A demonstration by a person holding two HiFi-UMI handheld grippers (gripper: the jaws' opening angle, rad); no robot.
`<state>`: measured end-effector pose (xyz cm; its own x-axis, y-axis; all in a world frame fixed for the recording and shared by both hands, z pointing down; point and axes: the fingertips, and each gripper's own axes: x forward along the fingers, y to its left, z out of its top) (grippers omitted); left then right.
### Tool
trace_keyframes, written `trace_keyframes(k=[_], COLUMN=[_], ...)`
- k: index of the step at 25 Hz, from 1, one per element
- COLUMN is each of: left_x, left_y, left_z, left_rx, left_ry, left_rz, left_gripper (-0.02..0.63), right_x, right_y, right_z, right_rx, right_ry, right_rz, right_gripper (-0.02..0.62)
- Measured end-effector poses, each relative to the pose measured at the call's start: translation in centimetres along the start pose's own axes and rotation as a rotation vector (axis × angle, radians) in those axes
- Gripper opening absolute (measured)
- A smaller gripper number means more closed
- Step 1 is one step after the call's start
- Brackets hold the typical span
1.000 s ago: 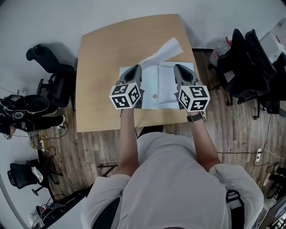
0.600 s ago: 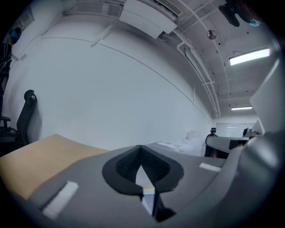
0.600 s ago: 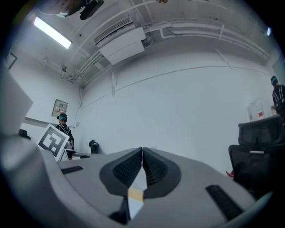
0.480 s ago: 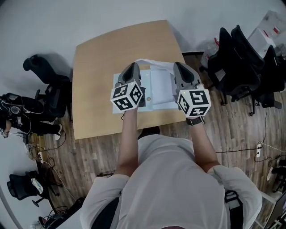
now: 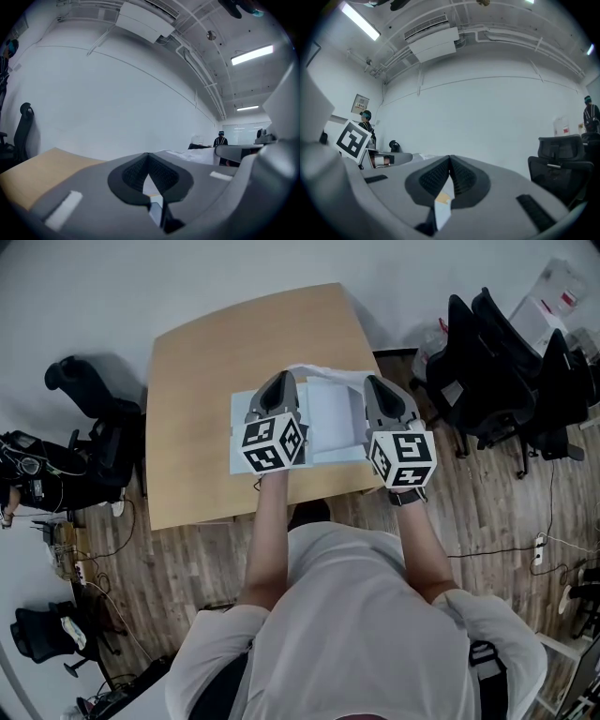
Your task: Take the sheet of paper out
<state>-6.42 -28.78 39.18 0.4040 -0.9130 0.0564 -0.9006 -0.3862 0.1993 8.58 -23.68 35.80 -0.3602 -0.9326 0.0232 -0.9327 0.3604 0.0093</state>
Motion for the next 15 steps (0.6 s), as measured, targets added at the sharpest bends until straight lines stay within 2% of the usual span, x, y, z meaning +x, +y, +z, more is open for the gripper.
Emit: trace_keyframes(k=[9, 15], left_x=[-2.8, -2.7], left_y=[-1.1, -2.5], left_z=[-0.8, -4.1], left_rx=[0.068, 0.063], left_ry=[0.032, 0.105], left_rz=[-0.003, -0.032], left_gripper=[0.008, 0.008], right_x=[-2.5, -4.2], right_y=[1.1, -0.1], right_z=[-2.0, -5.9], right_rx=[0.044, 0.093], right_ry=[0.027, 0.084], right_rz=[-0.015, -0.039], right_gripper=[0.012, 0.012])
